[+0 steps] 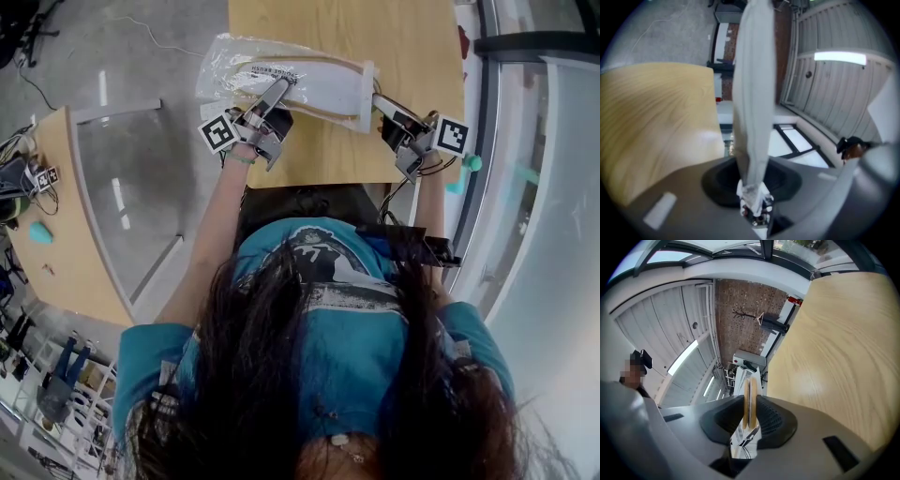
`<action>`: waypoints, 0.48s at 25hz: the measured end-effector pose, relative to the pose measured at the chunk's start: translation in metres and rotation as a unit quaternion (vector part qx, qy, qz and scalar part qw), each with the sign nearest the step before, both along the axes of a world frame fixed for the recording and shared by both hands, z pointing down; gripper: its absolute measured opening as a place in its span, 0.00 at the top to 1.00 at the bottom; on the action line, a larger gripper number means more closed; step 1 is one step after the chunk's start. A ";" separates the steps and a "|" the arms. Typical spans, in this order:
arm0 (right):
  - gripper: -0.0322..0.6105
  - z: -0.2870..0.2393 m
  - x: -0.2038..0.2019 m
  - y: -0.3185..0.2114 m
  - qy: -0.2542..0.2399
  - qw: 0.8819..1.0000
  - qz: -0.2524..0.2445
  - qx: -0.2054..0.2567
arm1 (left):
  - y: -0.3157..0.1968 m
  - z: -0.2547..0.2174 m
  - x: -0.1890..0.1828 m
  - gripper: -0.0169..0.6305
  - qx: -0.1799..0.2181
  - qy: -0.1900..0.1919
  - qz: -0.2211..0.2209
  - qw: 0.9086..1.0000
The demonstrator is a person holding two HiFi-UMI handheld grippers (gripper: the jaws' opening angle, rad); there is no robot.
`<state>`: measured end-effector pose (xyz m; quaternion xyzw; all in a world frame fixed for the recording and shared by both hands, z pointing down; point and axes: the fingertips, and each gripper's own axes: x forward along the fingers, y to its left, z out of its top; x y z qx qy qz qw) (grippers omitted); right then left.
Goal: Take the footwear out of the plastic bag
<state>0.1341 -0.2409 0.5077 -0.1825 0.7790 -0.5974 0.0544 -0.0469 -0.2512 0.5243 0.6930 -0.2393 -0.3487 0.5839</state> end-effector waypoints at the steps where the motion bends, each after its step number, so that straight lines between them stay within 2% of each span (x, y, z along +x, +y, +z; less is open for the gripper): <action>1: 0.82 0.002 0.003 0.000 0.003 1.000 0.005 -0.002 | -0.001 0.004 -0.001 0.83 -0.004 -0.010 -0.004 1.000; 7: 0.82 0.014 0.034 0.005 0.020 0.999 0.034 -0.022 | -0.009 0.021 -0.002 0.83 -0.014 -0.081 -0.005 0.997; 12: 0.82 0.012 0.054 0.012 0.032 0.998 0.050 -0.019 | -0.017 0.030 -0.001 0.83 -0.020 -0.104 0.000 0.994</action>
